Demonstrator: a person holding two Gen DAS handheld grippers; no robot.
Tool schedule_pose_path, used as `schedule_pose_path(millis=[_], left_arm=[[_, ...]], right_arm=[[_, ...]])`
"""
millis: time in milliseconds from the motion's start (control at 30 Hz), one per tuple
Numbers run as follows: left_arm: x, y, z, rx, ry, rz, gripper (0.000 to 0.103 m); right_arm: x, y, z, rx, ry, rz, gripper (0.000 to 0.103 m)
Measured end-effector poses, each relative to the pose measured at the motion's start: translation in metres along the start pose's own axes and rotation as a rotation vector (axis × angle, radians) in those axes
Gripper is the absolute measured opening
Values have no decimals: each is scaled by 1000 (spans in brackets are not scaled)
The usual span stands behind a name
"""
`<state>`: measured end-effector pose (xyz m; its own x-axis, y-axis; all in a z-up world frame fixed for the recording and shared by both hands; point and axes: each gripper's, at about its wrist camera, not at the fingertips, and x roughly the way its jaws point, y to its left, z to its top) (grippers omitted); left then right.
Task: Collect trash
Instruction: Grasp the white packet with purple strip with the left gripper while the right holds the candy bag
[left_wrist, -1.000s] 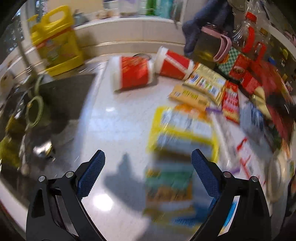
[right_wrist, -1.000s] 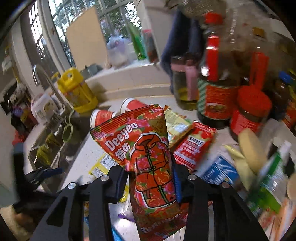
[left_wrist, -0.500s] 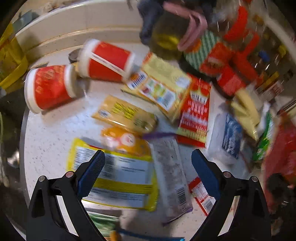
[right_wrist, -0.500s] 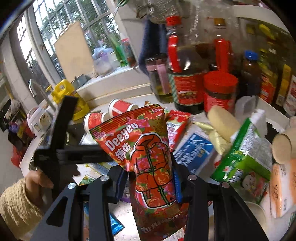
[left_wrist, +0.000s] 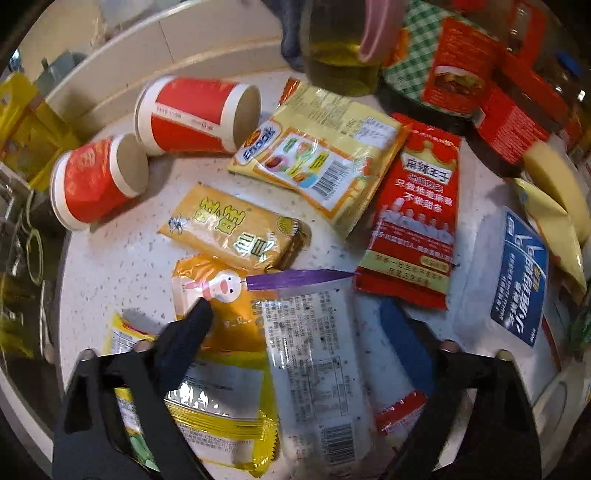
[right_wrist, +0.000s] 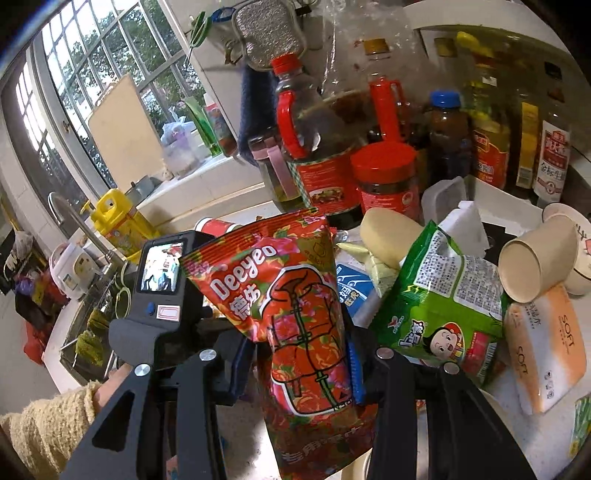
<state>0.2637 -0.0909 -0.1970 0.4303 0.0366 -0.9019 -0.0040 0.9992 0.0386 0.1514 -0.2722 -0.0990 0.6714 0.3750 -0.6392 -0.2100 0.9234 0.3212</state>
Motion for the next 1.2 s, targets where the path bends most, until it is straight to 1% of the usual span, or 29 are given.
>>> schedule_pose_path(millis=[33, 67, 133, 200, 300, 400, 433, 567, 633, 700, 767, 833, 900, 1000, 1033, 1100, 1167, 1200], left_arm=[[-4, -3, -1, 17, -16, -10, 46], [-6, -5, -2, 12, -1, -30, 44], [-9, 1, -6, -20, 13, -69, 43], [-15, 7, -9, -40, 6, -86, 43], [-35, 22, -17, -70, -13, -130, 42], [-64, 37, -21, -55, -68, -164, 40], [-78, 44, -25, -51, -90, -169, 40], [-134, 74, -46, -53, -163, -235, 38], [-154, 85, -52, -47, -209, -236, 38], [-179, 98, -62, -64, -258, -251, 38], [-194, 106, -67, -65, -297, -249, 38], [-215, 121, -81, -62, -345, -258, 38], [-229, 132, -92, -62, -362, -258, 38], [-256, 151, -119, -44, -392, -289, 38], [-266, 159, -132, -33, -401, -300, 38], [-279, 169, -153, -2, -399, -330, 38], [-289, 181, -184, 43, -379, -357, 38], [-288, 183, -195, 59, -364, -359, 38]], right_arm=[[-1, 0, 0, 1, -4, 2, 42], [-2, 0, 0, 0, -7, 1, 42], [-4, 1, 0, 5, -14, 4, 42], [-7, 1, 1, 9, -25, 9, 42], [-12, 5, 1, -2, -35, 4, 42], [-17, 8, 1, 0, -41, 9, 42], [-19, 10, 0, -2, -45, 10, 42], [-33, 27, -3, -31, -62, 13, 42], [-43, 37, -5, -43, -77, 25, 42], [-54, 48, -6, -60, -92, 36, 42], [-67, 60, -8, -76, -114, 44, 42], [-78, 70, -9, -89, -128, 54, 42], [-91, 82, -12, -113, -145, 64, 42], [-111, 99, -23, -145, -159, 90, 42], [-118, 105, -28, -153, -157, 101, 42], [-130, 117, -42, -174, -135, 131, 42], [-138, 129, -56, -202, -106, 148, 42], [-142, 136, -69, -216, -76, 164, 42]])
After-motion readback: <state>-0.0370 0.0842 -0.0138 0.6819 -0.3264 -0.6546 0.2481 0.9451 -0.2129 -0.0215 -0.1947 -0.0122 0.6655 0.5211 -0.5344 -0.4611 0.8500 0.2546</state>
